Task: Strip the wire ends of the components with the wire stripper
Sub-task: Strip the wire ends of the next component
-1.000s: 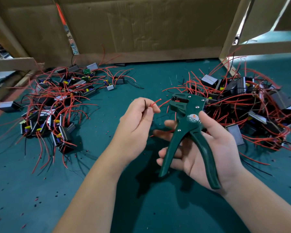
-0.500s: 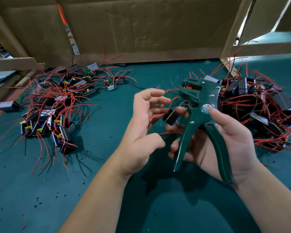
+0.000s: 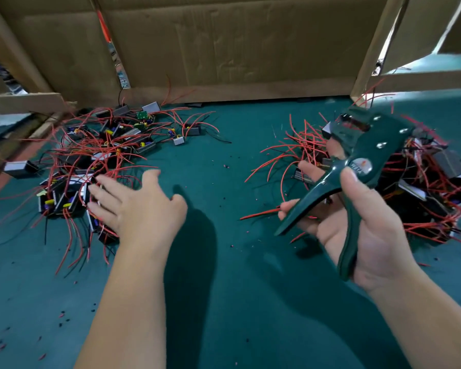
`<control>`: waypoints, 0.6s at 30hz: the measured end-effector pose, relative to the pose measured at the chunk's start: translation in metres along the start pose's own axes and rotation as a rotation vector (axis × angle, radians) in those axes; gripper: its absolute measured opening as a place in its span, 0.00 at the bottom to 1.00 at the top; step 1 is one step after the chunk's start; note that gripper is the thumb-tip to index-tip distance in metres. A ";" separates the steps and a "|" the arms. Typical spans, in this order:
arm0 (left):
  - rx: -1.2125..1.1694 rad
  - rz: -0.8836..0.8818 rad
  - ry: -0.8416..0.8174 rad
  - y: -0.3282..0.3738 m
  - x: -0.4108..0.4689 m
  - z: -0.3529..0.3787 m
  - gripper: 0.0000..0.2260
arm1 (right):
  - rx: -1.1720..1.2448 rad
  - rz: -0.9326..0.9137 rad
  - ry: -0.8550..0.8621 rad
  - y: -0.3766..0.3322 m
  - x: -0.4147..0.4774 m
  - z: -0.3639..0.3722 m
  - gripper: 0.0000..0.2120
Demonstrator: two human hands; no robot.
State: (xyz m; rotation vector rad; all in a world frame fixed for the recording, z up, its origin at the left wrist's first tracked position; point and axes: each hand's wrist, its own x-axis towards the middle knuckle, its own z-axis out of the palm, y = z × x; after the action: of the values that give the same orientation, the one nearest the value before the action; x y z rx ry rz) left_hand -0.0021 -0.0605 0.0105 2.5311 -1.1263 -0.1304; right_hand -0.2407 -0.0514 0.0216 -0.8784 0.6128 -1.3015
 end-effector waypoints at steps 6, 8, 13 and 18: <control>0.054 -0.033 0.032 -0.009 0.008 -0.001 0.21 | 0.031 0.046 -0.031 -0.001 -0.002 0.000 0.17; 0.006 -0.029 0.087 -0.007 0.007 -0.003 0.23 | 0.037 0.044 -0.036 -0.001 -0.001 -0.003 0.17; -0.186 0.119 0.147 -0.005 0.011 -0.010 0.31 | -0.045 -0.109 0.040 0.003 -0.002 -0.003 0.26; -0.455 0.558 0.020 0.017 -0.011 -0.005 0.37 | 0.018 -0.069 -0.064 0.004 -0.007 0.000 0.27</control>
State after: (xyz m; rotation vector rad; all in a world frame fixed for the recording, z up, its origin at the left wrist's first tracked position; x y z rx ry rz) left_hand -0.0199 -0.0614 0.0203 1.7570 -1.5430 -0.1869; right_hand -0.2400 -0.0448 0.0178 -0.9294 0.5240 -1.3338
